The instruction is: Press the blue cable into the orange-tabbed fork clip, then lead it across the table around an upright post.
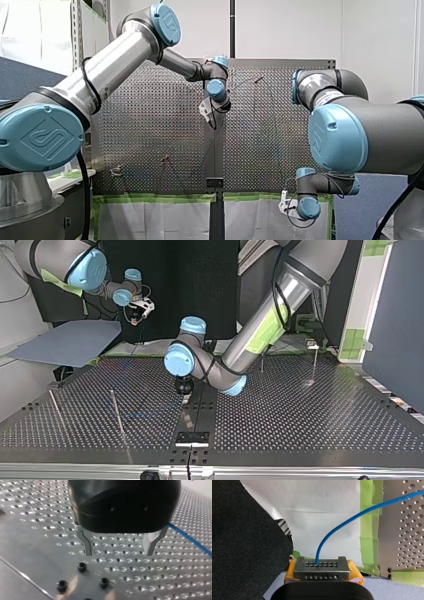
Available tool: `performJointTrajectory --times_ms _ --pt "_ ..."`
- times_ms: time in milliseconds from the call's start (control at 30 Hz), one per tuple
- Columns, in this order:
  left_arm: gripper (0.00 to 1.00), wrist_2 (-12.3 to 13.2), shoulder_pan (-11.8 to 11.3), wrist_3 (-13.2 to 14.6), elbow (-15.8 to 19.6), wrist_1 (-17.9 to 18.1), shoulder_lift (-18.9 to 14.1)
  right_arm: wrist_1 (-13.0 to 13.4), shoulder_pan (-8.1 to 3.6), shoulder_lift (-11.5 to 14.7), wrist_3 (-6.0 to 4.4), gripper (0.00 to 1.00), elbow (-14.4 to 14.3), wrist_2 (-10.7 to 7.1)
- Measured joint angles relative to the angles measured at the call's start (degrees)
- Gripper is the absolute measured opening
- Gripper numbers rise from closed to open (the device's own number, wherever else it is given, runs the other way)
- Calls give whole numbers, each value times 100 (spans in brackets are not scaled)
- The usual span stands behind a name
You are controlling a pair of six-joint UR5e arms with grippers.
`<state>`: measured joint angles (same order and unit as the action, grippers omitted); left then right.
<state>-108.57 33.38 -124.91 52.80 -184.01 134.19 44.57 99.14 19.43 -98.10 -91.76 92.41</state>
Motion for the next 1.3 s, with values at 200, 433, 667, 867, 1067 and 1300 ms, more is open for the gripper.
performJointTrajectory --times_ms 200,433,667,867,1067,1300 --pt "98 145 -12 -24 0 -324 -1 -5 -1 0 -2 0 1 -3" --pt "98 -42 44 93 1 -694 -9 -15 -2 -3 -2 0 0 -9" --pt "98 1 125 108 1 -1041 -89 -22 1 -4 -7 0 -3 -24" --pt "98 37 181 104 1 -1391 -319 -26 3 -3 -9 0 -4 -42" --pt "98 222 242 105 5 -1737 -454 -32 12 -8 -14 0 -4 -46" --pt "98 397 278 95 3 -1959 -495 -45 22 -7 -17 0 -4 -50"
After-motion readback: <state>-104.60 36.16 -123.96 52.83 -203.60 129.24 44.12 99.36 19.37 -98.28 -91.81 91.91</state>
